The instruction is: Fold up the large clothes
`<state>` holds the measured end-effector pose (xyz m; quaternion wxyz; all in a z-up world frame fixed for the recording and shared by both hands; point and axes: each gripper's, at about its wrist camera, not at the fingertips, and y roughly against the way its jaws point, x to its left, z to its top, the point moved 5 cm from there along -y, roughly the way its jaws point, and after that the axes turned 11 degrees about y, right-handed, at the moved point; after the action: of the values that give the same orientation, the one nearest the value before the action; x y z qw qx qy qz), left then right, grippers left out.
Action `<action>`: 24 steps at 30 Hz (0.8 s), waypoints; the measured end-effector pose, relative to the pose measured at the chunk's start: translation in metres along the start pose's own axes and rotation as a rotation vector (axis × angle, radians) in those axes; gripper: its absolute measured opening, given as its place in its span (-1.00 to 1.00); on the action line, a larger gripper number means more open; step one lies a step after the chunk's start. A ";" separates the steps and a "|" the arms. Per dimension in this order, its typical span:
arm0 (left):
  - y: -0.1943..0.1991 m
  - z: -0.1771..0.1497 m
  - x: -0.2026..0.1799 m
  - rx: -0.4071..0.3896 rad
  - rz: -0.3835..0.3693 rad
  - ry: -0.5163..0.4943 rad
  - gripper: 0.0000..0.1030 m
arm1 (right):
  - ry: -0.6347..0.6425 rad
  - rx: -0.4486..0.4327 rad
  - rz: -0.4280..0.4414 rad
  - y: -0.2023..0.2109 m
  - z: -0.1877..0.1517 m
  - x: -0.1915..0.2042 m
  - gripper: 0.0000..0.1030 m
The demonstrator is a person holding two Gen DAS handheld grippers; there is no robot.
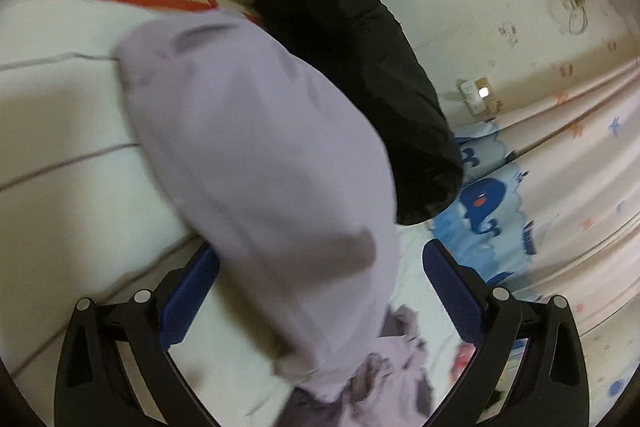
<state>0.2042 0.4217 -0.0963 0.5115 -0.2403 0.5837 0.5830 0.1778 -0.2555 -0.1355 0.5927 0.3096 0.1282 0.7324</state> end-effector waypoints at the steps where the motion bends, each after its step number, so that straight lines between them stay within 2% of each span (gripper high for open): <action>1: -0.005 0.001 0.000 0.014 -0.012 0.020 0.88 | 0.043 -0.038 -0.022 0.006 0.006 0.006 0.87; 3: -0.017 0.003 0.003 0.031 -0.010 0.069 0.88 | 0.158 -0.129 -0.073 0.019 0.022 0.021 0.87; 5: -0.022 0.008 0.005 0.017 -0.016 0.106 0.87 | 0.222 -0.120 -0.121 0.016 0.027 0.025 0.86; 6: -0.025 0.010 0.001 0.012 -0.040 0.112 0.71 | 0.228 -0.044 -0.139 0.004 0.025 0.021 0.86; 7: -0.027 0.011 -0.002 0.018 -0.065 0.113 0.42 | 0.194 0.037 -0.125 -0.010 0.018 0.012 0.86; 8: -0.030 0.012 -0.005 0.027 -0.075 0.115 0.26 | 0.148 0.085 -0.104 -0.018 0.012 0.005 0.87; 9: -0.032 0.012 -0.009 0.036 -0.102 0.118 -0.10 | 0.069 0.134 -0.065 -0.027 0.005 -0.007 0.87; 11: -0.029 0.008 -0.025 0.027 -0.134 0.077 -0.29 | 0.018 0.143 -0.035 -0.029 0.004 -0.015 0.87; 13: -0.022 -0.001 -0.048 0.017 -0.159 0.000 -0.47 | 0.029 0.141 -0.036 -0.026 0.007 -0.012 0.87; 16: -0.016 -0.028 -0.093 0.032 -0.213 -0.122 -0.52 | 0.024 0.130 -0.015 -0.025 0.009 -0.009 0.87; 20: -0.010 -0.074 -0.155 0.089 -0.309 -0.263 -0.53 | -0.026 0.079 0.030 -0.012 0.019 -0.011 0.87; 23: -0.011 -0.130 -0.209 0.153 -0.375 -0.391 -0.53 | -0.058 -0.003 0.052 0.008 0.033 -0.015 0.87; 24: -0.014 -0.158 -0.228 0.184 -0.396 -0.445 -0.53 | -0.069 -0.018 0.060 0.013 0.037 -0.016 0.87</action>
<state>0.2492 0.2007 0.0656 0.7499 -0.1685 0.4496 0.4551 0.1915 -0.2806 -0.1043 0.5775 0.3331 0.0915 0.7397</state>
